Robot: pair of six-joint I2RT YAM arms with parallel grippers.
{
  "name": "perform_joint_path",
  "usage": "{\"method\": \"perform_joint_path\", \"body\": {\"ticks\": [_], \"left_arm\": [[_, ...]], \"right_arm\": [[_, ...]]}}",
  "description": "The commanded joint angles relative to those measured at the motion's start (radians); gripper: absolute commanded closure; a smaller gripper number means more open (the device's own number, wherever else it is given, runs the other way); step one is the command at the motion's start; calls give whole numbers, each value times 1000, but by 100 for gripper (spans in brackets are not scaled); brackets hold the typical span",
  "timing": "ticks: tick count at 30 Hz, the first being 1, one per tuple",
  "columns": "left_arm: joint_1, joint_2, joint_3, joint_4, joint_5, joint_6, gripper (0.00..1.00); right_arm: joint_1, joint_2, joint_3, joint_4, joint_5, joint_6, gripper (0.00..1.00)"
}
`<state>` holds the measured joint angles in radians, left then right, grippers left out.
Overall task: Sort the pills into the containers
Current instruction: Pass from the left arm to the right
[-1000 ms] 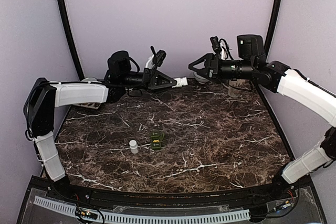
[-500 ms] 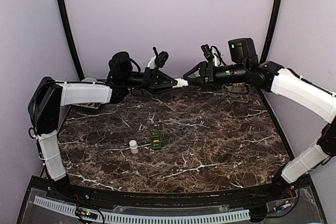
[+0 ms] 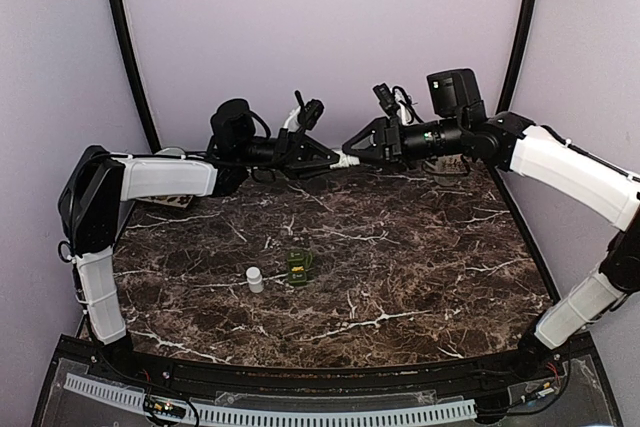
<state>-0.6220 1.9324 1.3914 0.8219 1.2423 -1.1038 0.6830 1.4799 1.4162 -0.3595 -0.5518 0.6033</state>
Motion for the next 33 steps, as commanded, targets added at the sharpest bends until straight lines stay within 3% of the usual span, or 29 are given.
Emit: {"method": "perform_joint_path", "body": {"ticks": [1, 10, 17, 22, 25, 31, 33], "left_arm": [[-2, -5, 32, 28, 21, 5, 100], [1, -3, 40, 33, 18, 2, 100], [1, -3, 37, 33, 13, 0, 100], [1, -6, 34, 36, 11, -4, 96], [1, -16, 18, 38, 0, 1, 87], [31, -43, -12, 70, -25, -10, 57], [33, -49, -19, 86, -28, -18, 53]], "right_arm": [[19, 22, 45, 2, -25, -17, 42], [27, 37, 56, -12, -31, -22, 48], [29, 33, 54, -13, -29, -19, 75], [29, 28, 53, -11, -28, -15, 87], [29, 26, 53, -11, -25, -16, 89], [29, 17, 45, -9, -13, -21, 90], [29, 14, 41, -13, -8, -25, 90]]}}
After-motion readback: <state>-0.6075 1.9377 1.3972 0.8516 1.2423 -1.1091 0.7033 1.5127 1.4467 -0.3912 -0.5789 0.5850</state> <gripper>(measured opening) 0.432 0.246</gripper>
